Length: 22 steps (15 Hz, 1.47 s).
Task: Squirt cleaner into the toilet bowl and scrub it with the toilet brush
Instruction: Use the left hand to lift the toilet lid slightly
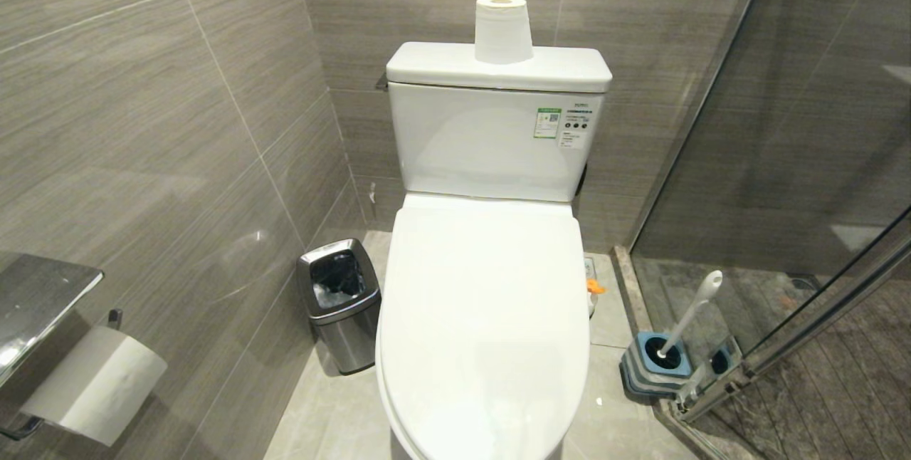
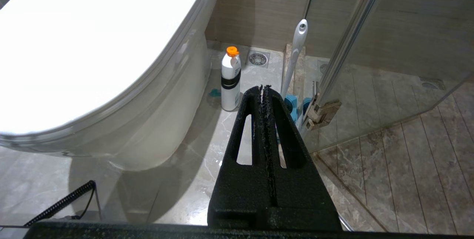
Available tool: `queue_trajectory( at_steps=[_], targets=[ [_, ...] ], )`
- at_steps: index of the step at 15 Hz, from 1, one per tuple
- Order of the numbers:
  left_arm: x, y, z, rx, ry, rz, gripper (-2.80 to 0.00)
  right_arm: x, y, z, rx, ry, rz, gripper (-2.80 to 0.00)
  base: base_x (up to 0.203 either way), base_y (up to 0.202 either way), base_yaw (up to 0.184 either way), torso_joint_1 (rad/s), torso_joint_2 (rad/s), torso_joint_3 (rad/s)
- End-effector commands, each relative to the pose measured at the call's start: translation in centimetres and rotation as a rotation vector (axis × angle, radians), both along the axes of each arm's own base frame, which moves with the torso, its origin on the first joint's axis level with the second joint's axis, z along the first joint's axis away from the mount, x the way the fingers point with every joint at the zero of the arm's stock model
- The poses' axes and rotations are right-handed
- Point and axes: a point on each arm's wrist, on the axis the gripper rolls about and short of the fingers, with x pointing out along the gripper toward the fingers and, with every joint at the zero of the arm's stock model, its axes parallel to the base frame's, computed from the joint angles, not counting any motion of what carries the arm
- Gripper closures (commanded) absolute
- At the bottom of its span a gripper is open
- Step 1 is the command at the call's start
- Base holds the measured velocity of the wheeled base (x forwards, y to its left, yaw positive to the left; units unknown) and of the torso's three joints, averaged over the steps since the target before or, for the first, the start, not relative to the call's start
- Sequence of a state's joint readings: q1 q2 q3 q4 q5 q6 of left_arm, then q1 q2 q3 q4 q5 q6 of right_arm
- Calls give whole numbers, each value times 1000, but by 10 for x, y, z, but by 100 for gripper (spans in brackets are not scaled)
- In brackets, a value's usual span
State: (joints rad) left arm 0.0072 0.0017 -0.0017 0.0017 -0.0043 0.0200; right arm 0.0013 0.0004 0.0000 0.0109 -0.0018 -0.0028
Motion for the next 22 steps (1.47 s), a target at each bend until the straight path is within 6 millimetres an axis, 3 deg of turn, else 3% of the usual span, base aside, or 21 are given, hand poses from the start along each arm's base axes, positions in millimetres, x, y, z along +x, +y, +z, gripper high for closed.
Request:
queue_trajectory(
  at_steps=[1, 22],
  targets=[
    [0, 0, 0, 0, 1, 0, 0, 0, 0, 0, 0, 1, 1, 0, 0, 0, 0, 0, 0, 0],
    [0, 0, 0, 3, 3, 0, 0, 0, 0, 0, 3, 1, 1, 0, 0, 0, 0, 0, 0, 0]
  ],
)
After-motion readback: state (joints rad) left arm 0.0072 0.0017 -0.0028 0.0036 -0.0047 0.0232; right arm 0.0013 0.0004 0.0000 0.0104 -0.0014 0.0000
